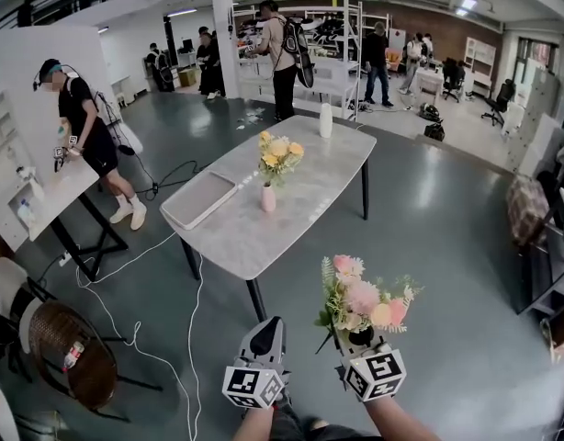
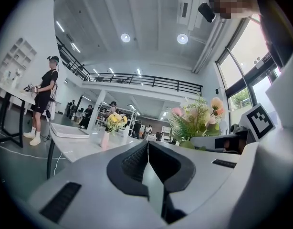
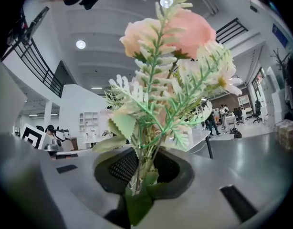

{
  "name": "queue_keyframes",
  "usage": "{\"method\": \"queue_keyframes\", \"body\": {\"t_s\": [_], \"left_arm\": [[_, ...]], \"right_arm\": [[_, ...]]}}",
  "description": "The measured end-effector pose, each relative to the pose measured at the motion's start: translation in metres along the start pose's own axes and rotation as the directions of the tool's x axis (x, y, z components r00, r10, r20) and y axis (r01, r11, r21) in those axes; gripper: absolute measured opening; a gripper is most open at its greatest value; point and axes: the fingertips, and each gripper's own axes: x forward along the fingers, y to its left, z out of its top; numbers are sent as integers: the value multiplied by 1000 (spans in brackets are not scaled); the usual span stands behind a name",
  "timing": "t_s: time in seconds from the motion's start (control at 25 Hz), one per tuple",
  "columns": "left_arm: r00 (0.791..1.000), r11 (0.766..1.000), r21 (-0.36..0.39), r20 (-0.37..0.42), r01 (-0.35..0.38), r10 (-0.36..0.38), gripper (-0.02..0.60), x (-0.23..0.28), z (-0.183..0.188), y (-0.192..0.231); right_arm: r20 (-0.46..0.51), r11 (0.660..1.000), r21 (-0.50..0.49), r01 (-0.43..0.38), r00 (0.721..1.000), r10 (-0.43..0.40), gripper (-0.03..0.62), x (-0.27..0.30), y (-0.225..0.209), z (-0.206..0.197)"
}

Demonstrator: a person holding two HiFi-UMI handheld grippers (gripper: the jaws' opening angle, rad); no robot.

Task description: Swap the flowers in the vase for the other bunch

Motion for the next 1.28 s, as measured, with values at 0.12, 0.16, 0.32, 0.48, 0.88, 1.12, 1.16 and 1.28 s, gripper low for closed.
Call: {"method": "queue_keyframes", "body": {"t_s": [0.12,0.16,0.32,0.48,0.88,1.12,1.16,1.28], "left_arm": [[1000,1000,-1,-7,28,-28,17,25,5,11],[999,999,1,-9,37,-37,17,33,7,16],[998,998,7,-15,63,-63,17,66,16,41],[996,996,3,-29,85,-85,17,96,20,68],[984,986,-2,-64,165,-165,17,160,25,115],[968,973,29,-108,229,-224,17,185,18,129],[963,968,47,-119,248,-241,17,189,15,128],[952,955,67,-128,289,-279,17,199,10,130]], "right_arm": [[2,1000,11,20,1000,-20,95,21,-9,5],[2,1000,17,26,1000,-26,95,29,-12,5],[1,999,25,45,999,-45,96,67,-21,10],[2,998,29,55,998,-55,97,107,-27,14],[-4,991,53,120,993,-120,97,180,-43,15],[-25,984,64,167,986,-165,97,210,-50,10],[-27,982,64,176,984,-174,98,214,-52,8],[-25,978,66,196,981,-195,98,227,-57,4]]}}
